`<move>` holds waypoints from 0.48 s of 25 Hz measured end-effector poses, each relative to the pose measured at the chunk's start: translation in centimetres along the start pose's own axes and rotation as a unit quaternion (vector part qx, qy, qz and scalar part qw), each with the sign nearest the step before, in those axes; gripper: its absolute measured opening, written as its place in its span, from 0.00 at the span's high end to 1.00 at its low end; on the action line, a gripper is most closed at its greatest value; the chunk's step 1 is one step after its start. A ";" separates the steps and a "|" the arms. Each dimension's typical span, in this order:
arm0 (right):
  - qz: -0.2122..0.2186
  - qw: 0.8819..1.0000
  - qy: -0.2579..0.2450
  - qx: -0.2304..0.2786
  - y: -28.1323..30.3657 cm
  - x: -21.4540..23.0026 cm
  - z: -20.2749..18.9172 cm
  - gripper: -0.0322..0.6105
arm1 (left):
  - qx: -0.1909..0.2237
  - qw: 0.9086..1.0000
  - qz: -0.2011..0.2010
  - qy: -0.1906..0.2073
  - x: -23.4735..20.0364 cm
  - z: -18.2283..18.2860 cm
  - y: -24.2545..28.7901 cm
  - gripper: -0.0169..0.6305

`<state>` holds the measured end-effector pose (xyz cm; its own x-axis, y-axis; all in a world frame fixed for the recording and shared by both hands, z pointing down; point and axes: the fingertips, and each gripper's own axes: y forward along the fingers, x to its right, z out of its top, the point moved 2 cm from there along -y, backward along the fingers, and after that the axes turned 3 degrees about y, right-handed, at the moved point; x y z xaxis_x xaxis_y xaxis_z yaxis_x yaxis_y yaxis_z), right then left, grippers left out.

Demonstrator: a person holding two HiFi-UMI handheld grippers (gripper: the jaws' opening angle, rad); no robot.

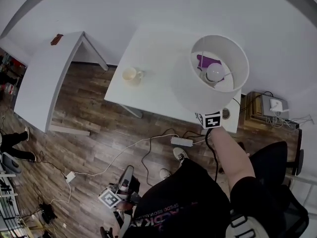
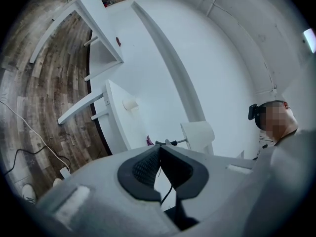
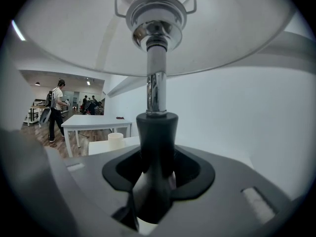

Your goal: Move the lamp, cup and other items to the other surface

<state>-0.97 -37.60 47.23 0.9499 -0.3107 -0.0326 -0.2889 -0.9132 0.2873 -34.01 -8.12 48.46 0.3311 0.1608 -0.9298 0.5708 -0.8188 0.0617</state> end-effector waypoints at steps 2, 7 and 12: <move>-0.015 1.000 0.004 0.003 -1.6 0.8 0.0 0.70 | -0.011 1.000 -0.007 -0.001 0.1 -0.3 -0.1 0.98; -0.054 0.998 0.014 0.016 -5.4 3.3 0.4 0.70 | -0.038 0.999 -0.028 0.000 0.5 -1.2 0.0 0.98; -0.100 0.994 0.026 0.032 -9.6 5.7 1.1 0.70 | -0.065 0.997 -0.050 0.000 0.9 -2.0 0.1 0.98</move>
<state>7.11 -30.89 43.26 0.9936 -0.1079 -0.0336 -0.0980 -0.9708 0.2191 -32.17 -6.99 48.37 0.2687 0.2379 -0.9334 0.6932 -0.7205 0.0159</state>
